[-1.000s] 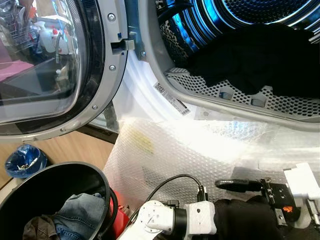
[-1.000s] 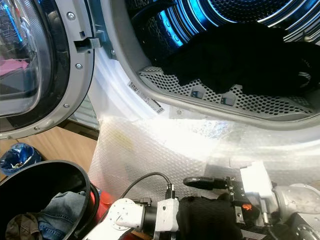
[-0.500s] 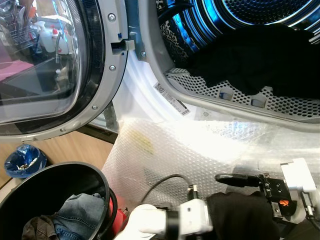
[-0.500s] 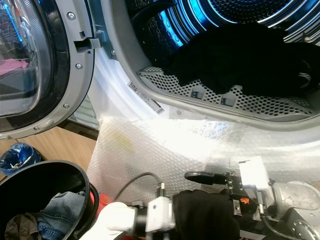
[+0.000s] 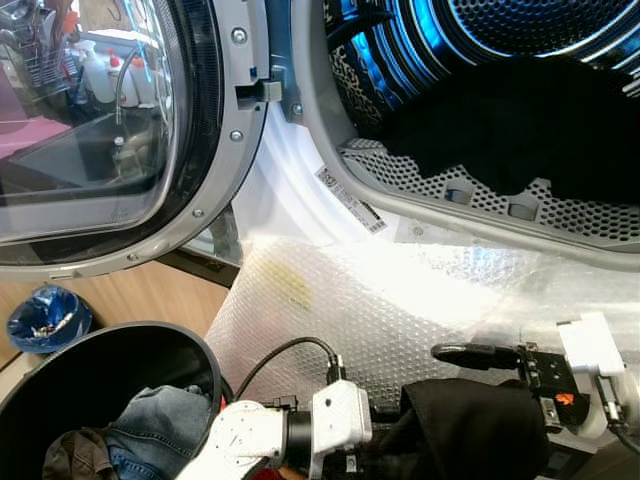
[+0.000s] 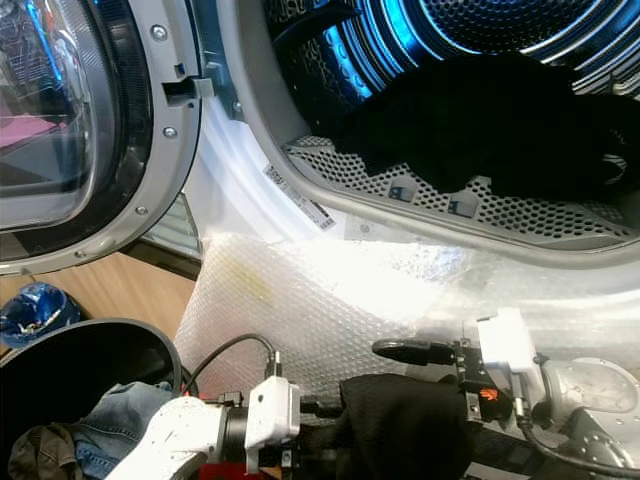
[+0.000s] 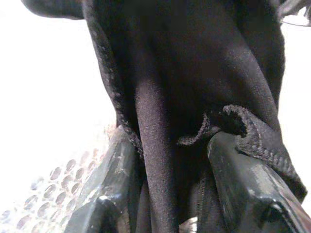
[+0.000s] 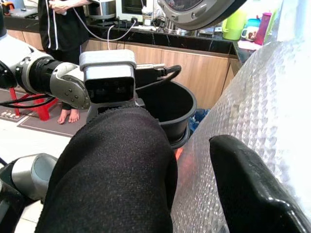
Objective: Clothes washing
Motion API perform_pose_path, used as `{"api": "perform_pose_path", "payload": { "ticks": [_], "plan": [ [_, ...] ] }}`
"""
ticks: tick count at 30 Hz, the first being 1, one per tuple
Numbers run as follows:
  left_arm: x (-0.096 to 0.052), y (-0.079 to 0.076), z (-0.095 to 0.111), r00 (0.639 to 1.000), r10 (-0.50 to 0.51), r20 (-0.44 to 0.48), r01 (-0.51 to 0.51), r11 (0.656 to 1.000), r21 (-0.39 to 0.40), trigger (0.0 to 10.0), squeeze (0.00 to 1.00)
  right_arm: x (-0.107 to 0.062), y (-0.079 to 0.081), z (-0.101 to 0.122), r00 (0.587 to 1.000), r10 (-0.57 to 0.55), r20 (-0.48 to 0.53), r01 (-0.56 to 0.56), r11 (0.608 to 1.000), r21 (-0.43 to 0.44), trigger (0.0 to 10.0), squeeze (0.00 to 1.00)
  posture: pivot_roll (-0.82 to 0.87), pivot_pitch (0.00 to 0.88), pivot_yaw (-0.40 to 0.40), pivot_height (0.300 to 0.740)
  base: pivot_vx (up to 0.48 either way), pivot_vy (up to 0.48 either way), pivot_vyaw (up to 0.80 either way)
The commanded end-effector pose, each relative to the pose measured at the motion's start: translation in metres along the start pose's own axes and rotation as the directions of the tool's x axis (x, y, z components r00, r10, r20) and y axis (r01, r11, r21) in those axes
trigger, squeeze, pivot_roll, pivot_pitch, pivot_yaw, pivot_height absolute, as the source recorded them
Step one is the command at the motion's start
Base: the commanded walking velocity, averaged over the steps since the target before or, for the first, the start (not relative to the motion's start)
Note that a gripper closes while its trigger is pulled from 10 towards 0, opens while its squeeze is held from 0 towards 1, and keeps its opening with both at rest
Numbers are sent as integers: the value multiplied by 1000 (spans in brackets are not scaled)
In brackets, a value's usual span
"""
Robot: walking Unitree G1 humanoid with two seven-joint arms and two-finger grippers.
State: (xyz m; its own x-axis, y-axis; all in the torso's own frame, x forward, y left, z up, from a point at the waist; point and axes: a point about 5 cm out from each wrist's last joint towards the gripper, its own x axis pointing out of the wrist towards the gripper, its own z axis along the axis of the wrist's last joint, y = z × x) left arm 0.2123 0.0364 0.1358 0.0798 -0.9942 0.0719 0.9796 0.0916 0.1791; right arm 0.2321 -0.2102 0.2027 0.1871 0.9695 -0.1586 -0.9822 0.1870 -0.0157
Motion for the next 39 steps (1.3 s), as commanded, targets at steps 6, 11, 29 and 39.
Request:
{"api": "perform_pose_path", "payload": {
  "ticks": [6,11,29,39],
  "plan": [
    [-10,-10,7,998,-56,-27,56,998,3,0,0,-1,-3,4,1000,11,-8,-12,1000,-26,10000,0,-55,42,-76,740,0,0,0],
    [-27,-14,6,991,-79,-111,80,997,2,0,0,-2,-3,2,1000,16,-26,-17,1000,-25,10000,0,-49,37,-74,740,0,0,0],
    [-41,-3,19,989,115,-97,-117,993,-21,10000,1000,2,-6,-4,999,28,-40,-29,999,-22,10000,0,-34,0,-72,740,0,0,0],
    [-18,-24,22,997,-25,-66,20,996,-83,0,0,1,-8,-1,999,28,-45,-30,999,-31,10000,0,-46,21,-76,740,0,0,0]
  ]
}}
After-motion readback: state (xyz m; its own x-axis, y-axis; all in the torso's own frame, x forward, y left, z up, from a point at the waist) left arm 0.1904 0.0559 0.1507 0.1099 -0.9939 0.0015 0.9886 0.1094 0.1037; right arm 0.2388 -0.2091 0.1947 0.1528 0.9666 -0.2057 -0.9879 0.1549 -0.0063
